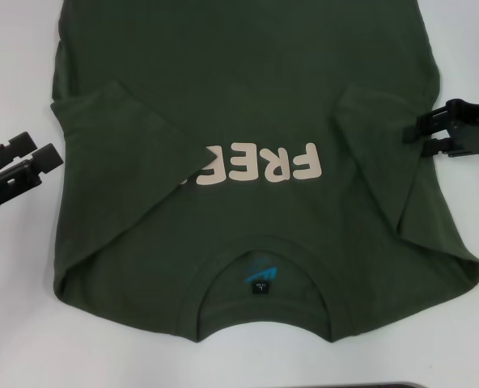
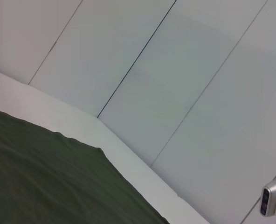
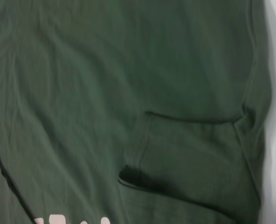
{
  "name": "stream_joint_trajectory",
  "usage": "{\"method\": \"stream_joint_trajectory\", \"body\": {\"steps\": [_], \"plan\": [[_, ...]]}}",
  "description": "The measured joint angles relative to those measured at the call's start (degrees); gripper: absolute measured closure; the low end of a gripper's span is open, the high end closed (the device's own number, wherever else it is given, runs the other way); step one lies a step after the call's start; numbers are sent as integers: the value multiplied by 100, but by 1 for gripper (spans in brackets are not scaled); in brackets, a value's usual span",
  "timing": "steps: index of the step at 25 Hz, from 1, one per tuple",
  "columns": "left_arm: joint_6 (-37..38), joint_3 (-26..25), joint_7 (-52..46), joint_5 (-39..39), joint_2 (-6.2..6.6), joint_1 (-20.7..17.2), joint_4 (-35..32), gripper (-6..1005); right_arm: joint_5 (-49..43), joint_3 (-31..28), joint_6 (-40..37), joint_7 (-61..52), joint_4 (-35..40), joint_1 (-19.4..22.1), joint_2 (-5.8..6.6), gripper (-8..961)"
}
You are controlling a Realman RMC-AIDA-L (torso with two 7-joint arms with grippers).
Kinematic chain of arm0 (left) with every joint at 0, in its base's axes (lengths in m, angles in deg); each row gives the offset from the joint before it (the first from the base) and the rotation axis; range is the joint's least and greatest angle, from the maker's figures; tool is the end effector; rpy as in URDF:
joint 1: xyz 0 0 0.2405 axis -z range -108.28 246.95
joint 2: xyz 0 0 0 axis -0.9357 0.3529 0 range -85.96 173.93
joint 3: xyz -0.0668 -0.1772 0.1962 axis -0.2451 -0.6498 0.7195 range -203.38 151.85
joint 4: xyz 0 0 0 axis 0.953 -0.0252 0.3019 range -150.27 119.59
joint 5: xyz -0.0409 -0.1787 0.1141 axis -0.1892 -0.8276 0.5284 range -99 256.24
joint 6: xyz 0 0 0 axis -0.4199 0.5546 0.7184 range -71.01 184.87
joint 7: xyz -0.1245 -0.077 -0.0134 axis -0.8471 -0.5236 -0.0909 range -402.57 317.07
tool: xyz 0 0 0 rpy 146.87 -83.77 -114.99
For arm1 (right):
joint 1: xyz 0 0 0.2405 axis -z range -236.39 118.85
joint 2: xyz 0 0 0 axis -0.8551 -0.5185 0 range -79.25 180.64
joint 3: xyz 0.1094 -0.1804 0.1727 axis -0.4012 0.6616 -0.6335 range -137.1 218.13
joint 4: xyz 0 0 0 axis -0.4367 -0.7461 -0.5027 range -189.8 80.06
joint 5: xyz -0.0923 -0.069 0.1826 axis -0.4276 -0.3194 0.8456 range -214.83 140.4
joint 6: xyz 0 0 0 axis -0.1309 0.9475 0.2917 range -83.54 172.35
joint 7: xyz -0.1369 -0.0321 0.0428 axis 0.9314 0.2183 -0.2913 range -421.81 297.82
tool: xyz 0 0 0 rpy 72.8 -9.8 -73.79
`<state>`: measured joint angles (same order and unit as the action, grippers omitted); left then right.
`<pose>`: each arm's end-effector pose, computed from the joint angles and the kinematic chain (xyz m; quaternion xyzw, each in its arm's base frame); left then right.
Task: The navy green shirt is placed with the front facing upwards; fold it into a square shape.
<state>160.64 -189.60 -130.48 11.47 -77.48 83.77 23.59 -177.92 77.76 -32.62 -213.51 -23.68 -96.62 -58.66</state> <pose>-0.3498 0.2408 0.0331 -0.8004 -0.4007 -0.3995 0.1979 0.3403 0.3820 0.0343 -0.6624 0.7298 0.0755 0.1514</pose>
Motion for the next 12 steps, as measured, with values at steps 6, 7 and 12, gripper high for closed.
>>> {"method": "stream_joint_trajectory", "body": {"steps": [6, 7, 12], "plan": [[0, 0, 2, 0, 0, -1, 0, 80, 7, 42, 18, -1, -8, -30, -62, 477], [0, 0, 2, 0, 0, 1, 0, 80, 22, 38, -1, -1, -8, -39, -72, 477], [0, 0, 3, 0, 0, 8, 0, 80, 650, 9, -342, 222, -9, -118, -178, 478]]}}
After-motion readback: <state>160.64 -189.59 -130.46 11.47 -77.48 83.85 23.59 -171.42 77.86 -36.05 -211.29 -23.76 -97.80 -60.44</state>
